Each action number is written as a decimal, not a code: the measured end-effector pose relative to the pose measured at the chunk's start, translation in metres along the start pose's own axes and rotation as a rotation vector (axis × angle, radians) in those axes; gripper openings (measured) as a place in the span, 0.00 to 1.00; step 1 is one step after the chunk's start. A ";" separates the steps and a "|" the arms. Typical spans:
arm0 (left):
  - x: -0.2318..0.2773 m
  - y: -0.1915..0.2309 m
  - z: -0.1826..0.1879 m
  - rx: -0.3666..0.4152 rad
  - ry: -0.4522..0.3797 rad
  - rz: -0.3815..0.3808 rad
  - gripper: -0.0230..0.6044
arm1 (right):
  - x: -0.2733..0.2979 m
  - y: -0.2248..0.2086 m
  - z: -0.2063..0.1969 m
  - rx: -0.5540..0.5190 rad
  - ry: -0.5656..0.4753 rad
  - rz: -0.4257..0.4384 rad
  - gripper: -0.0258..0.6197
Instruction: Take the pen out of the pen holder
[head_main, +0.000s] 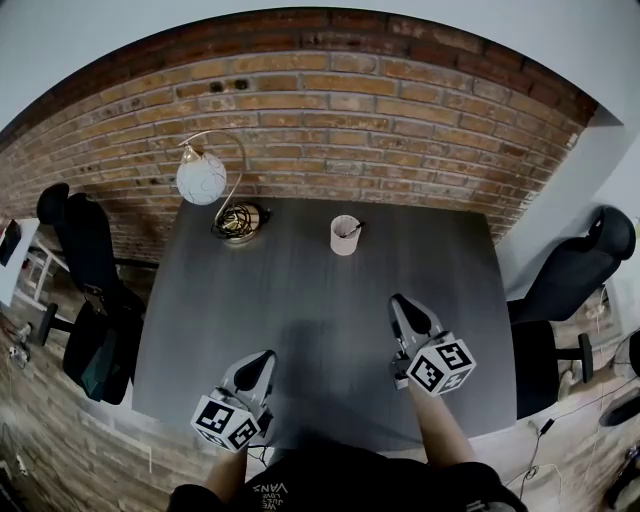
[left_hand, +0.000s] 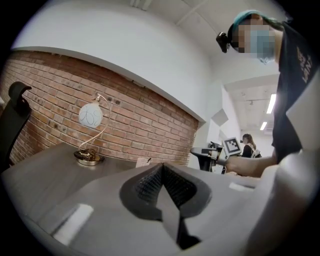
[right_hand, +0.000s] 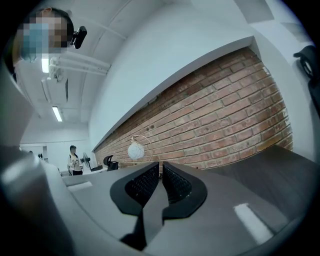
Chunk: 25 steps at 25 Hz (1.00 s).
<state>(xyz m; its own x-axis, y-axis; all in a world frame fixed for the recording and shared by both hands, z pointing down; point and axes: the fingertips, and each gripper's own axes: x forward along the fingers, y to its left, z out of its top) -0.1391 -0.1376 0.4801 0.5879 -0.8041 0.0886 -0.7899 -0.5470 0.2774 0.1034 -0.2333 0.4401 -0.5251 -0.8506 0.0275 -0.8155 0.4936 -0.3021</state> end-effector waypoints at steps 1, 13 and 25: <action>0.000 0.005 0.000 -0.005 0.003 0.000 0.10 | 0.007 -0.001 0.001 -0.004 0.001 -0.007 0.05; -0.009 0.058 -0.004 -0.040 0.036 0.046 0.10 | 0.083 -0.029 -0.014 -0.023 0.029 -0.088 0.17; 0.003 0.097 -0.015 -0.065 0.085 0.067 0.10 | 0.140 -0.068 -0.043 -0.012 0.089 -0.172 0.25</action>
<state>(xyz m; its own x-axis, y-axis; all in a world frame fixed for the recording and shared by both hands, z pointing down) -0.2114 -0.1890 0.5214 0.5491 -0.8142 0.1886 -0.8164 -0.4742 0.3296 0.0753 -0.3782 0.5053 -0.3971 -0.9034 0.1618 -0.8974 0.3452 -0.2749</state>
